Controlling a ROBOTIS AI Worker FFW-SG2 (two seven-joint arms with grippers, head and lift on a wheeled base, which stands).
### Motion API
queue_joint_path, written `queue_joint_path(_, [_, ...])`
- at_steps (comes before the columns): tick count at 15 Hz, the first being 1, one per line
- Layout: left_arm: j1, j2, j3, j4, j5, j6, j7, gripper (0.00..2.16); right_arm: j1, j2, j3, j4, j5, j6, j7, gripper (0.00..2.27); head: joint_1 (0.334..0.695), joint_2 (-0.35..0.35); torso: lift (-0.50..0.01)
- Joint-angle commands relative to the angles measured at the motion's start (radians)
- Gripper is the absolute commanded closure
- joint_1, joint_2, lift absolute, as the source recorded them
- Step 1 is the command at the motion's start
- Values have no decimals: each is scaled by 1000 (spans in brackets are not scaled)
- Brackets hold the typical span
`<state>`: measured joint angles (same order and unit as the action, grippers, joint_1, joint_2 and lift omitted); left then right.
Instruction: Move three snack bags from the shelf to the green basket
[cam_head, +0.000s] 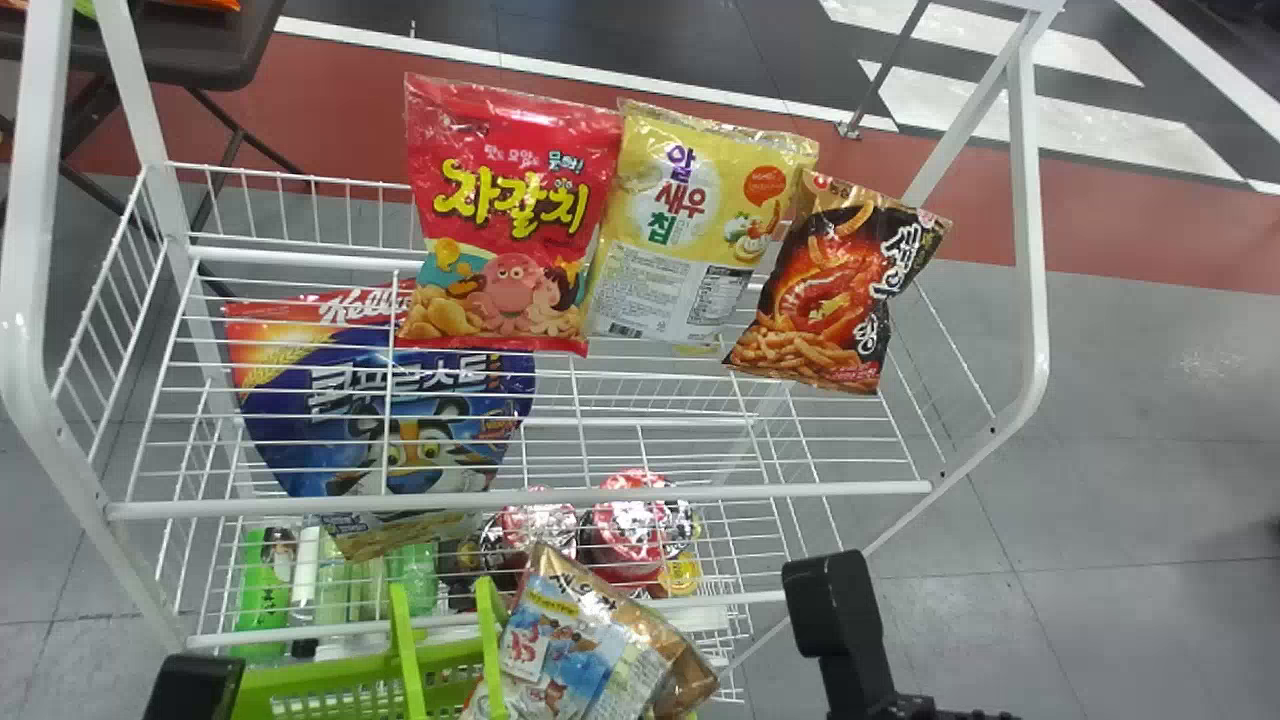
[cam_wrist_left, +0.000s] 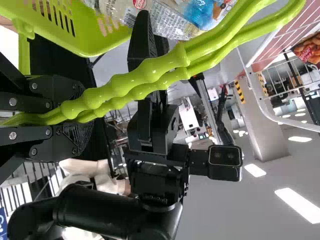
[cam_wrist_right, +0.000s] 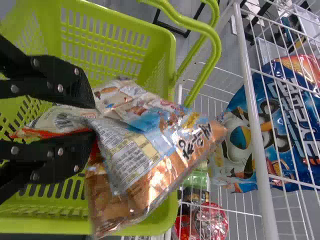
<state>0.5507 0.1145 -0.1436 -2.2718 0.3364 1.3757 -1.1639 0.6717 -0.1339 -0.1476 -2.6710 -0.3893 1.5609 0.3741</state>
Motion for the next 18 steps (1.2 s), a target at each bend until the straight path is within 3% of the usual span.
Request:
queue_joint_path(1, [0, -3, -1, 0, 0, -2, 0, 1463, 2, -4, -6, -29, 0, 11, 14, 53, 695, -350, -47])
queue_joint_path(4, [0, -4, -1, 2, 0, -14, 0, 1463, 6, -4, -49, -96, -17, 11, 72, 53, 695, -350, -47])
queue_joint_path(8, [0, -6, -1, 3, 1, -20, 3, 1463, 26, -1, -83, -193, -30, 11, 71, 53, 695, -350, -47])
queue_joint_path(11, [2, -6, -2, 2, 1, -20, 3, 1463, 29, 13, -145, -198, -26, 11, 48, 53, 695, -350, -47])
queue_joint_path(15, [3, -7, -21, 2, -2, -23, 20, 1463, 23, 16, -141, -95, 33, 11, 72, 66, 695, -350, -47])
queue_joint_path(18, [5, -7, -30, 3, -11, -23, 33, 1463, -1, 34, -92, 20, 35, -377, 85, 66, 695, -350, -47])
